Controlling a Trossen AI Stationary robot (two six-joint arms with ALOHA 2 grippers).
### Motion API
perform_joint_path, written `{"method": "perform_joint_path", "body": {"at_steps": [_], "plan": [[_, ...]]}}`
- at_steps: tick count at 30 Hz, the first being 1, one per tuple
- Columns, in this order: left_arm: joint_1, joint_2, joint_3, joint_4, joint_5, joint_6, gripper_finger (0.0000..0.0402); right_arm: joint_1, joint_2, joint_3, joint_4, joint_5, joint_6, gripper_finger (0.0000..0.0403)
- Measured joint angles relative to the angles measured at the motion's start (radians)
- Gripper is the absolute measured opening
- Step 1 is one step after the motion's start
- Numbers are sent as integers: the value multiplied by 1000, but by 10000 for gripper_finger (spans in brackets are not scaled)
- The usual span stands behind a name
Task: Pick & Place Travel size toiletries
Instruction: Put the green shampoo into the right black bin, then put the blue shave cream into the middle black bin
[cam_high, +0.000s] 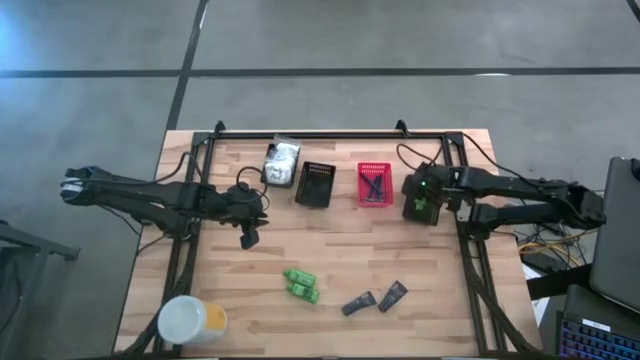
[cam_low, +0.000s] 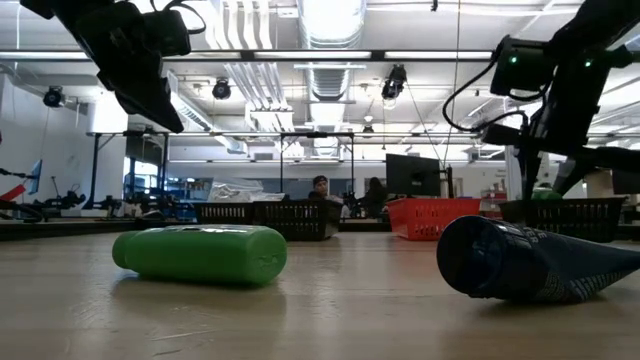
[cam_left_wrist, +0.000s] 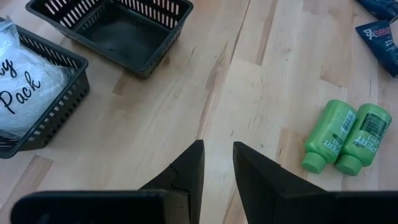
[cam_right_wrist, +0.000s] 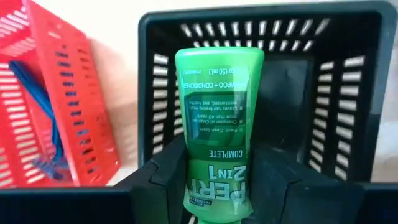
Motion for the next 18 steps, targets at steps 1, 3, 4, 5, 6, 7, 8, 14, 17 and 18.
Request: {"method": "perform_joint_path", "body": {"at_steps": [1,3,4,5,6,7,8,14,17,18], "plan": [[0,0,0,0,0,0,90,-10,0,-5,16,-1,-11,128],[0,0,0,0,0,0,90,-21,0,-11,49,-3,-38,126],[0,0,0,0,0,0,90,-24,0,-11,66,-3,-52,126],[0,0,0,0,0,0,90,-26,1,-12,85,-3,-60,127],[0,0,0,0,0,0,90,-27,1,-12,102,-2,-69,130],[0,0,0,0,0,0,90,-28,1,-12,113,-2,-76,134],[0,0,0,0,0,0,90,-31,1,-11,119,1,-82,140],[0,0,0,0,0,1,90,-33,1,-15,103,16,-84,188],[0,0,0,0,0,1,90,-33,1,-15,107,18,-81,207],[0,0,0,0,0,1,90,-33,1,-15,109,21,-81,211]]}}
